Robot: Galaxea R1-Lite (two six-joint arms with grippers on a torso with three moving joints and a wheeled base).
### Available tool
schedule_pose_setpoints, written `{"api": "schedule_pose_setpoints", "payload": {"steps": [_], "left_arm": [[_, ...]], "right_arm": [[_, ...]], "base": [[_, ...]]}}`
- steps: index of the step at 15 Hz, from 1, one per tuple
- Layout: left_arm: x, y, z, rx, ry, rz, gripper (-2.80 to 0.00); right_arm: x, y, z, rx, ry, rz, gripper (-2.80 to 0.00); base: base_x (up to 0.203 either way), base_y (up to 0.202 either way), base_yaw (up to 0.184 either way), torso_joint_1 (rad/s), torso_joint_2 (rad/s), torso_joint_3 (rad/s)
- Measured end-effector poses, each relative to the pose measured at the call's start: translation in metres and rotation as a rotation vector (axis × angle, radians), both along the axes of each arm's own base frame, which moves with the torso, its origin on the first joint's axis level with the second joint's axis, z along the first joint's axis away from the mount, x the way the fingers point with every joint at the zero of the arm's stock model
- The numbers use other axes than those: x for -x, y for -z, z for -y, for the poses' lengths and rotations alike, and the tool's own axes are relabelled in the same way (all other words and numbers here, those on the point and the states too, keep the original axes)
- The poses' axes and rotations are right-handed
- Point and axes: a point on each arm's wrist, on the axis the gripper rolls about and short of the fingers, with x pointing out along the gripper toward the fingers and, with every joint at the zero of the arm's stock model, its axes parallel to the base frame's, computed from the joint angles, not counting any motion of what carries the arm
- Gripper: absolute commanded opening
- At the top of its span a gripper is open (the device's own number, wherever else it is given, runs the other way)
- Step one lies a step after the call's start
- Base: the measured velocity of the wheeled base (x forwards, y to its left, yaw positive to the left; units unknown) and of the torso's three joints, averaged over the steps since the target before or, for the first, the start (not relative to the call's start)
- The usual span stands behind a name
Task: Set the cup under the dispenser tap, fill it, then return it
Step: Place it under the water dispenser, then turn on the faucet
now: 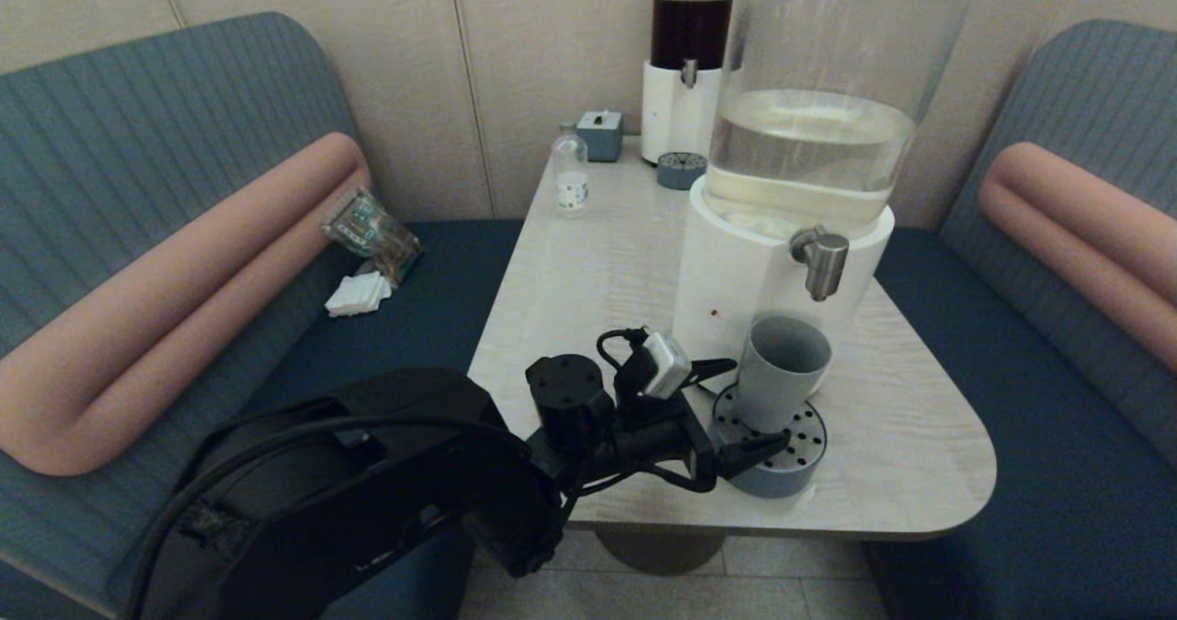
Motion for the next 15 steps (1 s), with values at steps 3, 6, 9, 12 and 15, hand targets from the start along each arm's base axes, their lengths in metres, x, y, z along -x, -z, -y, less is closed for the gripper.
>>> {"api": "schedule_pose_setpoints", "payload": {"steps": [3, 6, 9, 12, 15], "left_arm": [[0.016, -0.002, -0.020, -0.038, -0.011, -0.048, 0.00], [0.025, -0.012, -0.044, -0.055, -0.045, -0.073, -2.80], [0.035, -0.032, -0.061, -0.042, -0.071, -0.070, -2.80], [0.050, -0.065, -0.078, 0.008, -0.138, -0.041, -2.80], [0.075, -0.109, -0.107, 0.100, -0.252, -0.009, -2.80]], "right_arm": [[0.000, 0.000, 0.000, 0.000, 0.000, 0.000, -2.80], [0.000, 0.000, 0.000, 0.000, 0.000, 0.000, -2.80], [0.000, 0.000, 0.000, 0.000, 0.000, 0.000, -2.80], [0.000, 0.000, 0.000, 0.000, 0.000, 0.000, -2.80], [0.000, 0.000, 0.000, 0.000, 0.000, 0.000, -2.80]], "base": [[0.000, 0.000, 0.000, 0.000, 0.00, 0.000], [0.000, 0.000, 0.000, 0.000, 0.00, 0.000], [0.000, 0.000, 0.000, 0.000, 0.00, 0.000], [0.000, 0.000, 0.000, 0.000, 0.00, 0.000], [0.000, 0.000, 0.000, 0.000, 0.00, 0.000]]}}
